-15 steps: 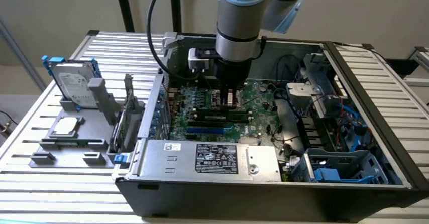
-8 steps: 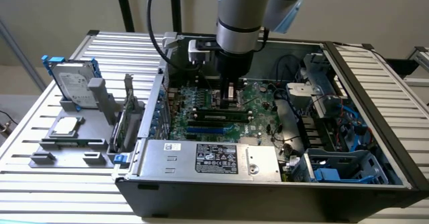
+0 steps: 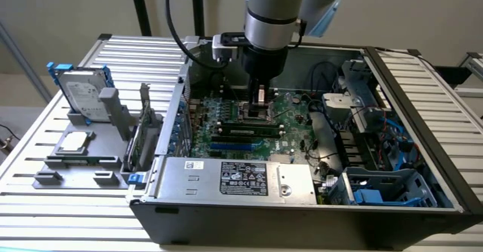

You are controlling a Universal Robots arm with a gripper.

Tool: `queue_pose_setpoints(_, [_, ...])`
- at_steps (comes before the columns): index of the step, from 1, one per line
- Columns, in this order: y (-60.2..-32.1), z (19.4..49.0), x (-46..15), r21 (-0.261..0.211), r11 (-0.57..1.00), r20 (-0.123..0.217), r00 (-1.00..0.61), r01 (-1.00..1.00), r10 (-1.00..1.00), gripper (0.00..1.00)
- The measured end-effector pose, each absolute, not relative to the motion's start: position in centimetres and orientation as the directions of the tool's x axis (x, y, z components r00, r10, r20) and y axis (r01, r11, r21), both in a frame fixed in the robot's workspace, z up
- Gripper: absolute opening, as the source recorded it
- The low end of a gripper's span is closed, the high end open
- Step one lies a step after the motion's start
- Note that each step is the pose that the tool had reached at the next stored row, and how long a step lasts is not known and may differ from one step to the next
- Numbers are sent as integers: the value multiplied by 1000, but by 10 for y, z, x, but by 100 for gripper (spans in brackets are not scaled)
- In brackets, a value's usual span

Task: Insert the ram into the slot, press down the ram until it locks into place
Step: 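Press down the ram until it locks into place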

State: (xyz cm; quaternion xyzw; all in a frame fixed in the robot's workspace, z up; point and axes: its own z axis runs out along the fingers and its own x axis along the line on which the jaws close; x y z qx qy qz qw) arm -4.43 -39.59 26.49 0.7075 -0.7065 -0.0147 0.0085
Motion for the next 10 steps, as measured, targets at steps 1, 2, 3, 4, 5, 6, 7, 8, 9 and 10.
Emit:
queue_pose_setpoints(1, [-396,265,-44,33,-1,-9,1,-999,-1000,11])
queue_pose_setpoints(2, [-396,265,-44,33,-2,-9,1,-999,-1000,11])
queue_pose_setpoints(3, [-396,265,-44,33,-1,-9,1,-999,-1000,11])
queue_pose_setpoints(4, [-396,265,-44,33,-2,-9,1,-999,-1000,11])
queue_pose_setpoints(5, [-396,265,-44,33,-2,-9,1,-999,-1000,11])
queue_pose_setpoints(6, [-396,265,-44,33,-2,-9,1,-999,-1000,11])
queue_pose_setpoints(7, [-396,265,-44,33,-2,-9,1,-999,-1000,11])
queue_pose_setpoints(8, [-396,265,-44,33,-2,-9,1,-999,-1000,11])
queue_pose_setpoints(9, [-396,265,-44,33,-2,-9,1,-999,-1000,11])
queue_pose_setpoints(10, [-396,265,-44,33,-2,-9,1,-999,-1000,11])
